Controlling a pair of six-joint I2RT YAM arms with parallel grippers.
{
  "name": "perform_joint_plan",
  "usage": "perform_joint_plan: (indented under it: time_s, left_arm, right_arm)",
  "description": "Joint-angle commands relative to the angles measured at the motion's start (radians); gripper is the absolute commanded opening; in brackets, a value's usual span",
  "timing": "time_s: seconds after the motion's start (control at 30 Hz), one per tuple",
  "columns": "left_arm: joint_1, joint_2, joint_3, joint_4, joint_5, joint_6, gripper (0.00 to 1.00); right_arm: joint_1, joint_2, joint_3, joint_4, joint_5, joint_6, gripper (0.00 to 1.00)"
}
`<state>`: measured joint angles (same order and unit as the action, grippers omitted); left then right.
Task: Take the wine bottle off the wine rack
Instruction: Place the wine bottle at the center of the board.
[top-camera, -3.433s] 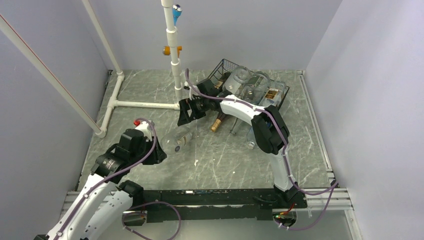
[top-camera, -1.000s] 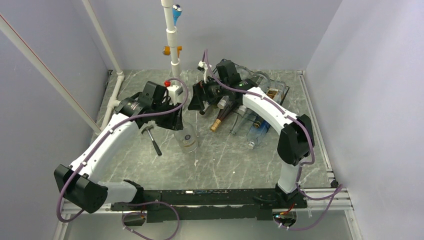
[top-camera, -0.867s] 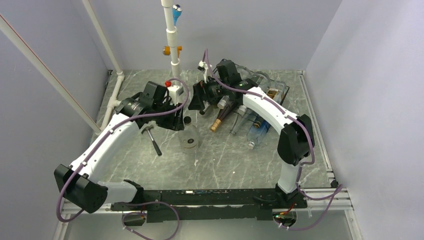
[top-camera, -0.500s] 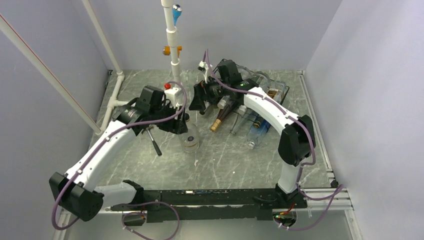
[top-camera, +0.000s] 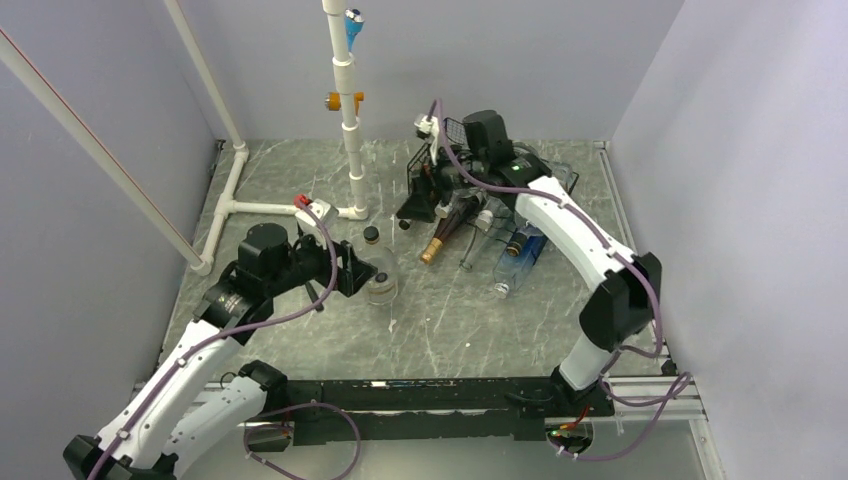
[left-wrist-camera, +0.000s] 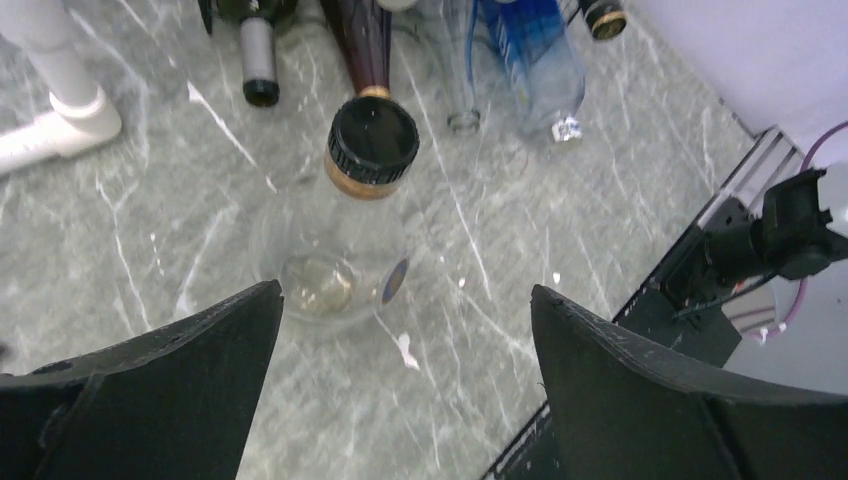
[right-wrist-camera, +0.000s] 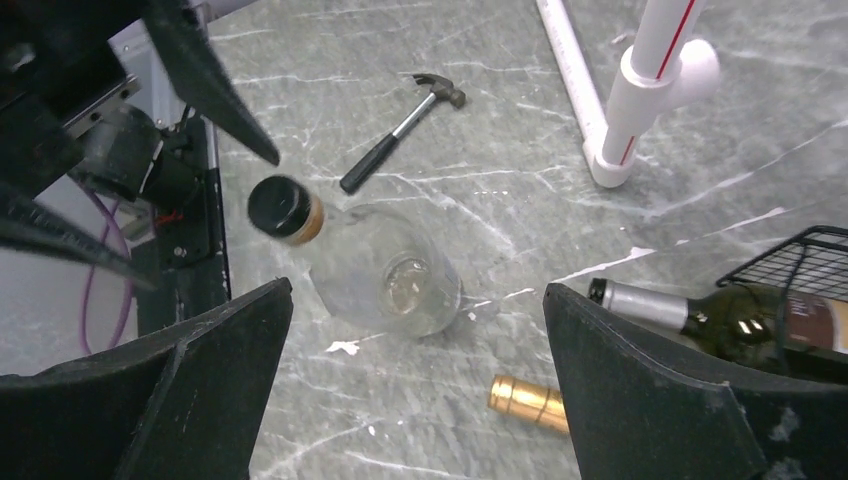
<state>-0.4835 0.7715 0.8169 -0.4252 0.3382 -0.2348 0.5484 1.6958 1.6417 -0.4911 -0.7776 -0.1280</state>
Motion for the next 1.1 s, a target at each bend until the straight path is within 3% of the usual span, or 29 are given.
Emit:
perform_joint_plan:
  time_s: [0.0, 0.2, 0.4, 0.57, 0.77, 1.07]
  left_arm:
    - [-0.003, -0.050, -0.080, 0.280, -0.016, -0.051, 0.99]
    - [-0.003, -0.053, -0.139, 0.404, -0.001, -0.065, 0.99]
    - [-0.003, -0.091, -0.265, 0.660, 0.027, -0.046, 1.00]
    - [-0.004, -0.064, -0.335, 0.794, 0.027, 0.033, 1.00]
    - [-0.011, -0.011, -0.458, 1.056, 0.012, 0.104, 1.00]
    - [-0.039, 0.102, -0.469, 1.180, -0.053, 0.136, 0.89]
  right_arm:
    - [-0.036, -0.125, -0.039, -0.049, -0.086, -0.137, 1.00]
    - [-0.138, -0.281, -0.164, -0.081, -0.166, -0.238, 1.00]
    - [-0.276, -0.464, -0.313, -0.105, -0.249, -0.322, 1.00]
    - [-0.406, -0.566, -0.443, -0.050, -0.305, -0.300, 1.00]
    - [-0.505, -0.607, -0.530, 0.027, -0.386, -0.250, 1.00]
    - [-0.544, -0.619, -0.618, 0.156, -0.445, -0.163, 1.00]
